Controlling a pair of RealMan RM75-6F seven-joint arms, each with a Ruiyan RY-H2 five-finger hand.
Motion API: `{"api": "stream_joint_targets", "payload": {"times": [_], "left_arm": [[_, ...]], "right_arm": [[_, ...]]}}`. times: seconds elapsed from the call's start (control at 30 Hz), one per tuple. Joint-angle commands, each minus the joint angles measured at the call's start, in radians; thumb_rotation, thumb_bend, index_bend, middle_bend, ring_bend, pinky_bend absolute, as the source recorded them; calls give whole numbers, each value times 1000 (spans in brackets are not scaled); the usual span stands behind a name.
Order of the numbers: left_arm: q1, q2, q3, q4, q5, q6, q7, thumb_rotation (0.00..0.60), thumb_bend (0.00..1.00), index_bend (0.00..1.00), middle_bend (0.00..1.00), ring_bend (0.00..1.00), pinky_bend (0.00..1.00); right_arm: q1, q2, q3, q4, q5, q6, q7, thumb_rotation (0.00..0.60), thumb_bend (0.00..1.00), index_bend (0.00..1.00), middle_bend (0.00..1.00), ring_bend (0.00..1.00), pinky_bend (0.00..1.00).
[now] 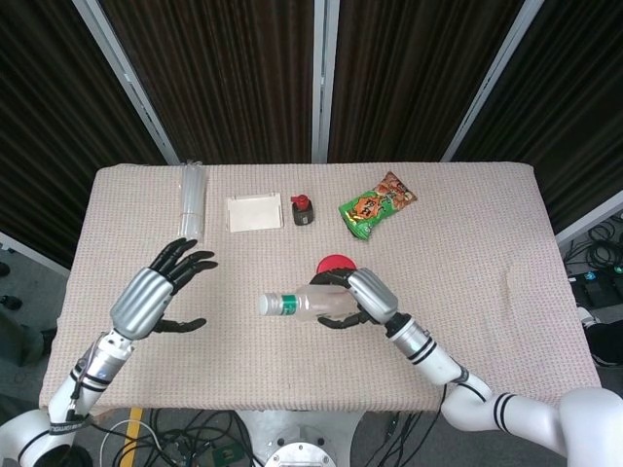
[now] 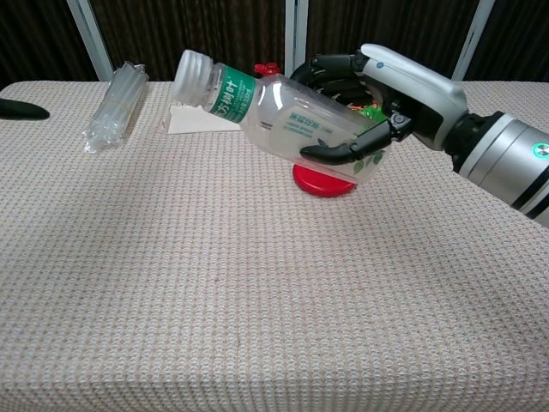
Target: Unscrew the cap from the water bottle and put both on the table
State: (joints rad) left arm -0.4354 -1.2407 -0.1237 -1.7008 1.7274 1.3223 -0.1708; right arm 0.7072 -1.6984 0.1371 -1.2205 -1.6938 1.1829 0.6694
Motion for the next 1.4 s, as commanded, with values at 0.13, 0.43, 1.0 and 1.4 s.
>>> {"api": "stream_joint_targets", "payload": {"times": [0.13,0.43,1.0,1.4], "left_arm": [[-39,-54,-16,9,3,-4,30,600,18,186,152,0,0],[-73,-92,-28,5,-5,9,16,600,16,186,152,0,0],[-106,-90,-24,-31,-2,23,15,600,11,186,152,0,0],[-119,-65,-17,-63,2,28,6,600,3,186,152,0,0]], "right_arm": [[36,-25,4,2,12,-14,27,600,375,637,536,404,451],[64,-53,12,12,41,-17,41,600,387,646,543,412,453],[87,-60,-3,8,48,-1,36,600,391,647,544,417,453],[98,-70,-8,25,61,-2,45,600,390,647,543,417,453]]}}
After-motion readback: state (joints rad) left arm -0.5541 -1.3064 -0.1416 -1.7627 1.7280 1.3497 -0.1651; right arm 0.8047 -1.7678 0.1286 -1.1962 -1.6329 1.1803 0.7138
